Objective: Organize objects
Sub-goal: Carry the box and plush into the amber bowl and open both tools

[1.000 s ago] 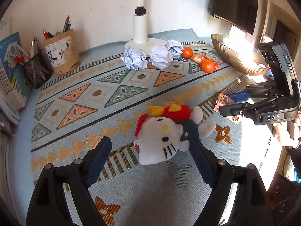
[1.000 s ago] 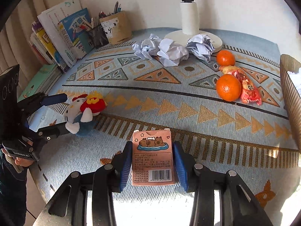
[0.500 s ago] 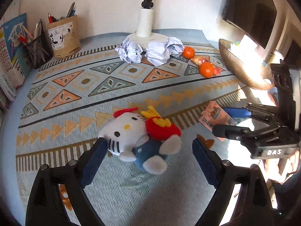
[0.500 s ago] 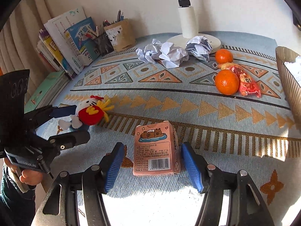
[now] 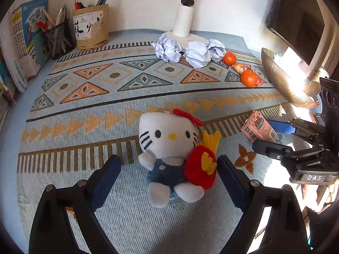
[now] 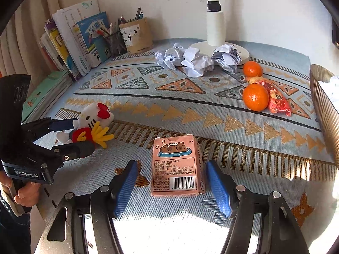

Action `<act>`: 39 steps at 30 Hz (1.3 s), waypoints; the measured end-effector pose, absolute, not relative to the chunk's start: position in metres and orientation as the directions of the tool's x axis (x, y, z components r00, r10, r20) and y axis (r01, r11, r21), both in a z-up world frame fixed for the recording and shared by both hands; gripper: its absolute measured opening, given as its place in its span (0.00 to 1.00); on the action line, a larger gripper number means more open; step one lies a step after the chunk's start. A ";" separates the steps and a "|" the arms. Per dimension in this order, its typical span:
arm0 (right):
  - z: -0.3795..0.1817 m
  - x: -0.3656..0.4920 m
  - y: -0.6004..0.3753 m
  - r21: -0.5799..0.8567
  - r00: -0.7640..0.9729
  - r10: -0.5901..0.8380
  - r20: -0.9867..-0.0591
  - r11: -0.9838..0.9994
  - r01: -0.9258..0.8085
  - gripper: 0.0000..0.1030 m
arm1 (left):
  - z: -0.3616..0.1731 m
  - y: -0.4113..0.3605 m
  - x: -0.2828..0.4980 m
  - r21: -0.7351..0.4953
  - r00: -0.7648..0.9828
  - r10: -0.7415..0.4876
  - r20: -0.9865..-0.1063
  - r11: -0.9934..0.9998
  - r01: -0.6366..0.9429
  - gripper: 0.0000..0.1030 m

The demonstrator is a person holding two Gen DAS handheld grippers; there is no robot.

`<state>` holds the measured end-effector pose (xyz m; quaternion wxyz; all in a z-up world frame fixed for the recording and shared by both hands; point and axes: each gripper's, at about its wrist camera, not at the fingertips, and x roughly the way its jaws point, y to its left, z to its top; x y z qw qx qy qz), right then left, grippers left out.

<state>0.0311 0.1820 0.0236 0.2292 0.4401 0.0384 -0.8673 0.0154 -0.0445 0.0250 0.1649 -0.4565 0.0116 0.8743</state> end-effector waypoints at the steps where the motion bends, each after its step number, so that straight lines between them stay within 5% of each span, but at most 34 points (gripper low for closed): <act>1: 0.023 0.032 0.179 0.114 -0.514 -0.348 -0.784 -0.895 0.431 0.62 | 0.025 -0.043 0.014 -0.124 -0.531 0.269 -0.804 -0.948 -0.293 0.87; 3: 0.023 0.035 0.175 0.068 -0.533 -0.315 -0.785 -0.900 0.432 0.49 | 0.023 -0.040 0.011 -0.142 -0.523 0.287 -0.802 -0.943 -0.300 0.65; 5: 0.022 0.037 0.173 0.027 -0.554 -0.281 -0.784 -0.906 0.421 0.39 | 0.024 -0.038 0.011 -0.136 -0.530 0.284 -0.799 -0.944 -0.300 0.58; 7: 0.023 0.038 0.173 0.025 -0.562 -0.280 -0.779 -0.908 0.418 0.38 | 0.027 -0.037 0.012 -0.166 -0.530 0.317 -0.786 -0.935 -0.313 0.51; 12: 0.045 0.048 0.195 0.152 -0.564 -0.389 -0.728 -0.894 0.421 0.38 | 0.065 -0.014 0.020 -0.170 -0.587 0.379 -0.715 -0.909 -0.380 0.51; 17: 0.123 0.049 0.265 0.162 -0.720 -0.334 -0.608 -0.940 0.299 0.38 | 0.121 0.048 0.011 -0.150 -0.624 0.471 -0.623 -0.855 -0.496 0.51; 26: 0.213 0.043 0.437 0.253 -0.885 0.029 -0.464 -0.954 -0.163 0.39 | 0.180 0.198 -0.023 -0.174 -0.584 0.648 -0.489 -0.729 -0.662 0.51; 37: 0.146 -0.001 0.497 0.290 -0.795 0.045 -0.605 -0.918 -0.272 0.39 | 0.103 0.303 -0.051 -0.201 -0.432 0.643 -0.633 -0.675 -0.710 0.52; 39: 0.135 -0.009 0.501 0.317 -0.774 0.007 -0.633 -0.910 -0.267 0.46 | 0.092 0.308 -0.055 -0.227 -0.383 0.645 -0.662 -0.659 -0.717 0.62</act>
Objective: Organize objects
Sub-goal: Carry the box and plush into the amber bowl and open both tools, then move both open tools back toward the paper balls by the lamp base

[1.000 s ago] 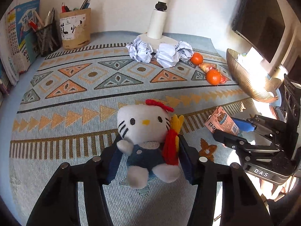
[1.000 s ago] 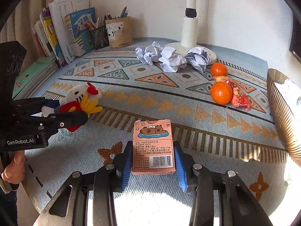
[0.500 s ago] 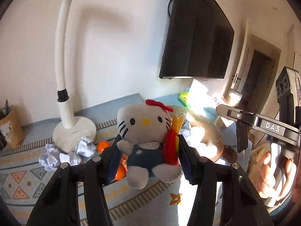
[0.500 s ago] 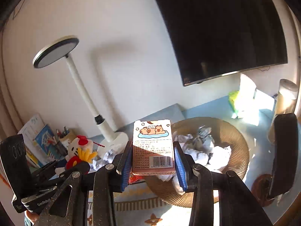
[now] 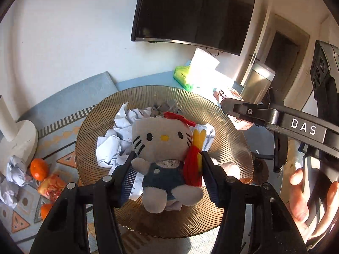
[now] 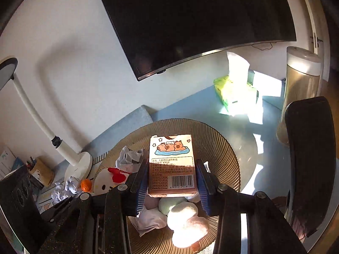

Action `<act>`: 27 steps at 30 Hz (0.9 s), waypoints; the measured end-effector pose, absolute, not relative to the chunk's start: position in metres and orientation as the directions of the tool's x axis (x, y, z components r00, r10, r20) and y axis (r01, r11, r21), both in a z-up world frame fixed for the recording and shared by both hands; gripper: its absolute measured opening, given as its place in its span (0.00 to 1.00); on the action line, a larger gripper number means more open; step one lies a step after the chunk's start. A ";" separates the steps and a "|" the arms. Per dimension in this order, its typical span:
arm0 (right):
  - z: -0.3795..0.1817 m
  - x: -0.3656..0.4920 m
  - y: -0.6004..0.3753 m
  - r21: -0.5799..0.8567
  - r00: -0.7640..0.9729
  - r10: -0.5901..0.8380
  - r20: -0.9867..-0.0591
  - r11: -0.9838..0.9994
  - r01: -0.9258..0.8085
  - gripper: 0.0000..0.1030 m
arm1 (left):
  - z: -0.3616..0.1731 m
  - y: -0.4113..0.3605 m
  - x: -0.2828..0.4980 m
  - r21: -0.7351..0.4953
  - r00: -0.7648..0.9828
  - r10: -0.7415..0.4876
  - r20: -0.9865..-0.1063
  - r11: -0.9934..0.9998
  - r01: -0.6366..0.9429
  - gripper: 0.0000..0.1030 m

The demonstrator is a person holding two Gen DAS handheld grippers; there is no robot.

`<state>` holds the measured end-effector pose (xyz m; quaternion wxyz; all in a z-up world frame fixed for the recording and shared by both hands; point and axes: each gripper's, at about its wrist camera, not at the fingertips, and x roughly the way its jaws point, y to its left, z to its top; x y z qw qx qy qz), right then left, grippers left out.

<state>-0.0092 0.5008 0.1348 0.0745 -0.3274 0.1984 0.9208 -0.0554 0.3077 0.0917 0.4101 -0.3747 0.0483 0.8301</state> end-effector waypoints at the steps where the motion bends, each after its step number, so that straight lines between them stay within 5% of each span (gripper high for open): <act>1: 0.130 -0.013 0.503 0.330 -0.763 -0.008 -0.646 -0.904 -0.270 0.52 | 0.087 0.307 -0.056 -0.253 -0.354 0.654 -0.669 -0.647 -0.719 0.68; 2: 0.127 -0.013 0.505 0.343 -0.762 -0.015 -0.647 -0.899 -0.273 0.54 | 0.085 0.305 -0.057 -0.269 -0.342 0.658 -0.671 -0.646 -0.714 0.81; 6: 0.129 -0.004 0.508 0.353 -0.786 -0.003 -0.619 -0.894 -0.275 0.62 | 0.093 0.278 -0.052 -0.315 -0.362 0.693 -0.624 -0.647 -0.695 0.98; 17: 0.159 0.021 0.425 0.328 -0.818 -0.122 -0.562 -0.941 -0.085 0.63 | 0.126 0.150 -0.023 -0.318 -0.573 0.607 -0.550 -0.787 -0.528 0.99; 27: 0.108 0.019 0.297 0.236 -0.754 -0.257 -0.604 -0.962 0.138 0.64 | 0.091 -0.007 0.013 -0.152 -0.800 0.193 -0.568 -0.980 -0.128 0.99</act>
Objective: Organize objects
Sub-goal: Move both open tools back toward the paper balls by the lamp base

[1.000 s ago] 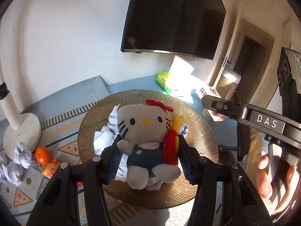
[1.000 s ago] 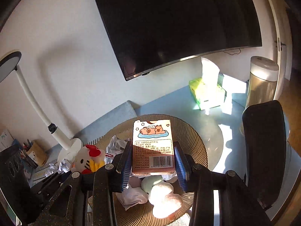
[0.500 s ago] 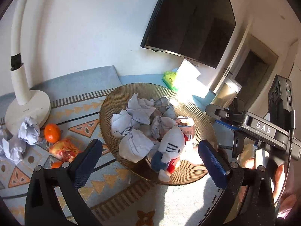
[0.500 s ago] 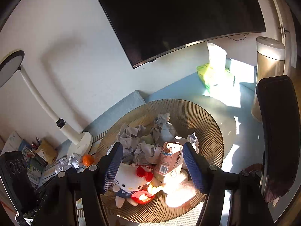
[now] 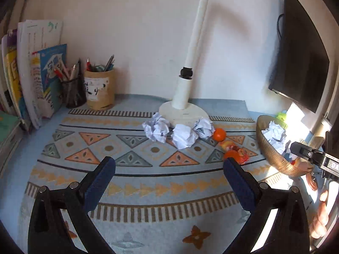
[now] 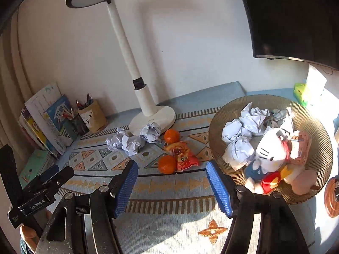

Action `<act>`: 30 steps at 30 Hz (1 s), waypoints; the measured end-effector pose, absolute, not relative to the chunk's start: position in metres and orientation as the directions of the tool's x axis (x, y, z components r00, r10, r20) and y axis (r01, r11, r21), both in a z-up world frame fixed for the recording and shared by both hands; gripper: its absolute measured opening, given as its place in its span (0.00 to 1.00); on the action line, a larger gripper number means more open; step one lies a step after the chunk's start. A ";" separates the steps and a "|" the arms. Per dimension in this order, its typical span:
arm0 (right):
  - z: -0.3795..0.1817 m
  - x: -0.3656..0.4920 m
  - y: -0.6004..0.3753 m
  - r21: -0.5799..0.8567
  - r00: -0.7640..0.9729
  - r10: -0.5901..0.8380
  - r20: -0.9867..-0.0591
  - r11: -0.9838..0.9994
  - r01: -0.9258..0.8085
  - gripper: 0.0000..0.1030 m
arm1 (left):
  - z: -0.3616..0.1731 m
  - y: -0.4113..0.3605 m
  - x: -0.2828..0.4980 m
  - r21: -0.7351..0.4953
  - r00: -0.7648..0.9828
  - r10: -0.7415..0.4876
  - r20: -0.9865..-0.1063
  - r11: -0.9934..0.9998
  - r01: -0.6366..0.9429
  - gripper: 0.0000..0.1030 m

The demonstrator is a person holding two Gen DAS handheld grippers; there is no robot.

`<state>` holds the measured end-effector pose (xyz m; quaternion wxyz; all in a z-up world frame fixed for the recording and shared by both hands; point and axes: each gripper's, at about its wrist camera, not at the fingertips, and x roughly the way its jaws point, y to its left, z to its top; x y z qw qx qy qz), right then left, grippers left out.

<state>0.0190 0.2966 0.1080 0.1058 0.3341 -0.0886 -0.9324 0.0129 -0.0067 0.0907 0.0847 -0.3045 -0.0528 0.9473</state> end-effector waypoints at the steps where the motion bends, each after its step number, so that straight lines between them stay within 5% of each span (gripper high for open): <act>1: 0.096 0.017 0.288 0.232 -0.741 -0.265 -0.617 -0.961 0.151 0.64 | 0.081 -0.014 0.011 -0.147 -0.792 0.173 -0.585 -0.983 -0.107 0.99; 10: 0.026 0.000 0.258 0.180 -0.677 -0.238 -0.696 -0.971 0.157 0.65 | 0.044 -0.039 0.006 -0.182 -0.777 0.138 -0.615 -0.983 -0.031 0.99; 16: 0.027 0.002 0.238 0.046 -0.693 -0.155 -0.704 -0.984 0.173 0.80 | 0.044 -0.029 0.010 -0.143 -0.779 0.124 -0.614 -0.989 -0.045 0.99; 30: 0.025 -0.001 0.232 0.023 -0.679 -0.153 -0.718 -0.980 0.197 0.80 | 0.043 -0.027 0.008 -0.136 -0.765 0.127 -0.631 -0.989 -0.052 0.99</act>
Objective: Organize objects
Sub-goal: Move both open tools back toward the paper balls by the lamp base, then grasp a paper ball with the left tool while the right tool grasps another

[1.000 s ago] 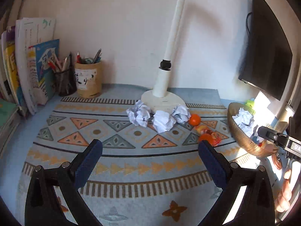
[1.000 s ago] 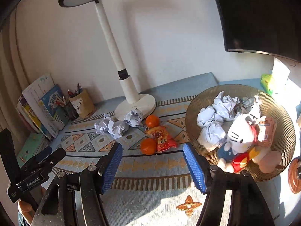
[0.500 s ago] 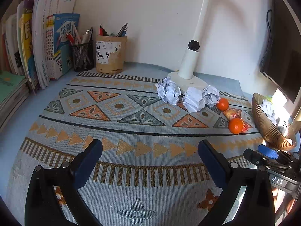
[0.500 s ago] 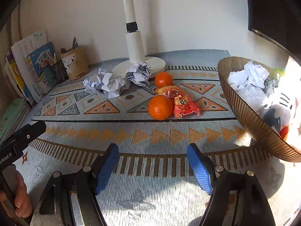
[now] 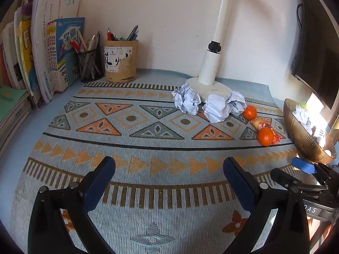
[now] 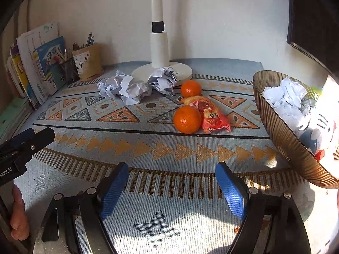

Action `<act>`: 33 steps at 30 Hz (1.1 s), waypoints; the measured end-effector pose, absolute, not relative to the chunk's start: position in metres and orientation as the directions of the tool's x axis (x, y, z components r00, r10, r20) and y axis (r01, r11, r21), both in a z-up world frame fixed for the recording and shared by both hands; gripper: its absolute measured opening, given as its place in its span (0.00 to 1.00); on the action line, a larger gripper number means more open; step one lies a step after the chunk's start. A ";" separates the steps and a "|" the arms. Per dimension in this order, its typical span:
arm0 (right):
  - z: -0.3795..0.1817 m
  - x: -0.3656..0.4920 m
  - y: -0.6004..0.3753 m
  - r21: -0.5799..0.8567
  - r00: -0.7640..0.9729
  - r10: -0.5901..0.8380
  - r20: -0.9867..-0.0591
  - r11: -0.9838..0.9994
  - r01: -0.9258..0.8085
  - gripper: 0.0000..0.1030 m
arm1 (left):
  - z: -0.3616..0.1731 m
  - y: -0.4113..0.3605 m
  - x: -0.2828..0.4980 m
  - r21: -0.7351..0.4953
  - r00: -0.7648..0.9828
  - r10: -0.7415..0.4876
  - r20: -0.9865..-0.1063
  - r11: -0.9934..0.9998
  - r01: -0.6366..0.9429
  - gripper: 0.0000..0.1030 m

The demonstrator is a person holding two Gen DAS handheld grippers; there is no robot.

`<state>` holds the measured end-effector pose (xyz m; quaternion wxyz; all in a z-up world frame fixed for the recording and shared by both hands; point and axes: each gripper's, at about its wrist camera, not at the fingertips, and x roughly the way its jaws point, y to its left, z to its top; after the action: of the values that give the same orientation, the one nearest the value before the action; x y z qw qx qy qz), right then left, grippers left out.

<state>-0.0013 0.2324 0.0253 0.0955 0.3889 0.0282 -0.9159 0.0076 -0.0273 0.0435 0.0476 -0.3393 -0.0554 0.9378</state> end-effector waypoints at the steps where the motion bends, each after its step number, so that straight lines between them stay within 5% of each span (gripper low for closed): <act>1: 0.025 -0.003 0.233 0.036 -0.670 -0.168 -0.723 -0.978 0.206 0.80 | 0.043 -0.029 0.006 -0.146 -0.760 0.136 -0.636 -0.988 -0.055 0.99; 13: 0.102 -0.074 0.236 0.155 -0.656 -0.251 -0.712 -0.967 0.201 0.80 | 0.095 -0.052 -0.083 -0.281 -0.690 0.310 -0.653 -0.946 -0.159 0.99; 20: 0.078 -0.147 0.219 0.204 -0.568 -0.290 -0.770 -0.956 0.211 0.80 | 0.057 -0.031 -0.167 -0.354 -0.566 0.395 -0.723 -0.916 -0.188 0.97; 25: 0.062 -0.176 0.204 0.185 -0.543 -0.279 -0.792 -0.957 0.223 0.70 | 0.031 -0.014 -0.195 -0.372 -0.509 0.432 -0.744 -0.901 -0.222 0.96; 30: 0.047 -0.191 0.200 0.151 -0.535 -0.251 -0.807 -0.963 0.224 0.52 | 0.015 -0.006 -0.206 -0.382 -0.484 0.444 -0.754 -0.896 -0.228 0.81; 33: 0.046 -0.189 0.196 0.116 -0.554 -0.232 -0.800 -0.965 0.236 0.45 | 0.015 -0.005 -0.206 -0.355 -0.497 0.425 -0.757 -0.905 -0.233 0.52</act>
<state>-0.1891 0.1959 0.0457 0.1326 0.4531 0.0024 -0.8815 -0.2056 -0.0054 0.0146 0.1916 -0.4636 -0.1033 0.8589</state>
